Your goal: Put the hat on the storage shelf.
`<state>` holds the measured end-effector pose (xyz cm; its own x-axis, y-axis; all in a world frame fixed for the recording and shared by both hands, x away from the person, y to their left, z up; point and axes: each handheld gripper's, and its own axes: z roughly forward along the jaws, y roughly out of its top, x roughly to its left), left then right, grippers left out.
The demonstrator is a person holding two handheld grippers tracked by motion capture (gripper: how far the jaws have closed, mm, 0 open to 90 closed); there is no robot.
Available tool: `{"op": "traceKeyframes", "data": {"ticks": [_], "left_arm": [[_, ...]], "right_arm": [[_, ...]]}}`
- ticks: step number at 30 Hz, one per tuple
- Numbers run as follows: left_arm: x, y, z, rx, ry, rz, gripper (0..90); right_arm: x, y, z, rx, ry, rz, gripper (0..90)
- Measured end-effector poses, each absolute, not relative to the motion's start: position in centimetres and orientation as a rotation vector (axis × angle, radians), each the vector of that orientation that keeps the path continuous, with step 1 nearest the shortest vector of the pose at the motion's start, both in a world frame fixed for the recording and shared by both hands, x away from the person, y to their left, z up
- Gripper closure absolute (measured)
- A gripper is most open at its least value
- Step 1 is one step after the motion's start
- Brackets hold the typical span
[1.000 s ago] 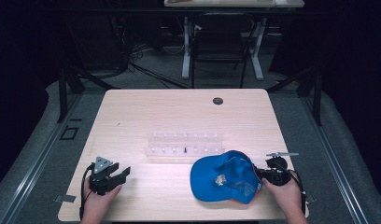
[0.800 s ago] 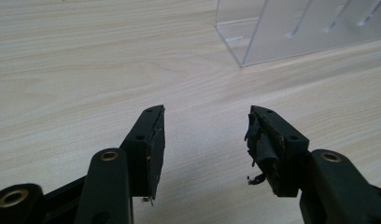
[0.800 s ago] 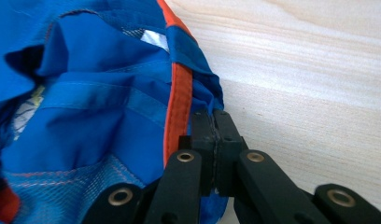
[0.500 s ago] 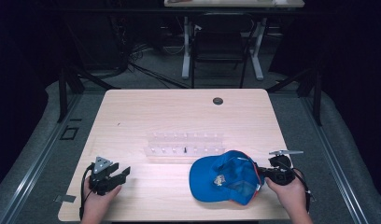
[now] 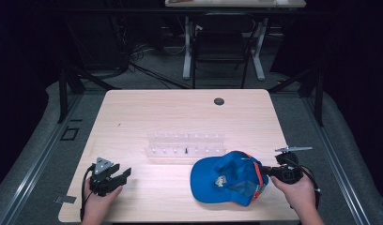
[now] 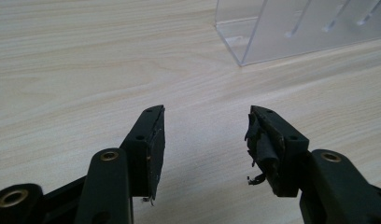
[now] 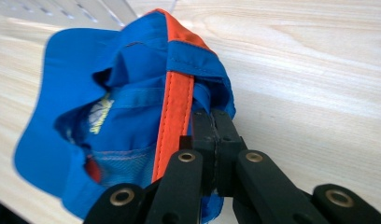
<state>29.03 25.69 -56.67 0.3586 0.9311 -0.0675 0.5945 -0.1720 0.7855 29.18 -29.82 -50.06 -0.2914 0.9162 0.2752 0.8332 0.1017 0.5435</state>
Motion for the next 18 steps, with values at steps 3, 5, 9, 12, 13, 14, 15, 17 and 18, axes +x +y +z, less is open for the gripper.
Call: {"op": "traceKeyframes", "data": {"ticks": [3, 5, 9, 12, 13, 14, 15, 17, 18], "left_arm": [[29.0, 25.7, -56.7, 1.868, 1.33, 0.568, 46.8], [29.0, 25.7, -56.7, 1.869, 1.331, 0.57, 46.9], [29.0, 25.6, -56.7, 1.867, 1.331, 0.571, 46.9], [29.0, 25.6, -56.7, 1.868, 1.331, 0.57, 46.8], [29.0, 25.6, -56.7, 1.868, 1.331, 0.57, 46.8], [29.0, 25.6, -56.7, 1.87, 1.33, 0.57, 46.9], [29.0, 25.6, -56.7, 1.87, 1.33, 0.57, 46.8], [29.0, 25.6, -56.7, 1.867, 1.329, 0.57, 46.9], [29.0, 25.6, -56.7, 1.867, 1.329, 0.569, 46.8]], "right_arm": [[29.1, -29.8, -49.6, 1.789, 2.251, 0.973, 90.0], [29.0, -29.8, -49.2, 1.788, 2.263, 0.981, 90.0], [29.0, -30.0, -48.5, 1.797, 2.28, 1.02, 90.0], [29.0, -30.1, -47.9, 1.811, 2.282, 1.026, 90.0], [29.0, -30.1, -47.8, 1.817, 2.289, 1.033, 90.0], [29.0, -30.1, -47.6, 1.828, 2.305, 1.032, 90.0], [29.0, -30.1, -47.6, 1.828, 2.305, 1.032, 90.0], [29.1, -30.2, -47.4, 1.836, 2.322, 1.038, 90.0], [29.1, -30.2, -47.2, 1.849, 2.326, 1.051, 90.0]]}}
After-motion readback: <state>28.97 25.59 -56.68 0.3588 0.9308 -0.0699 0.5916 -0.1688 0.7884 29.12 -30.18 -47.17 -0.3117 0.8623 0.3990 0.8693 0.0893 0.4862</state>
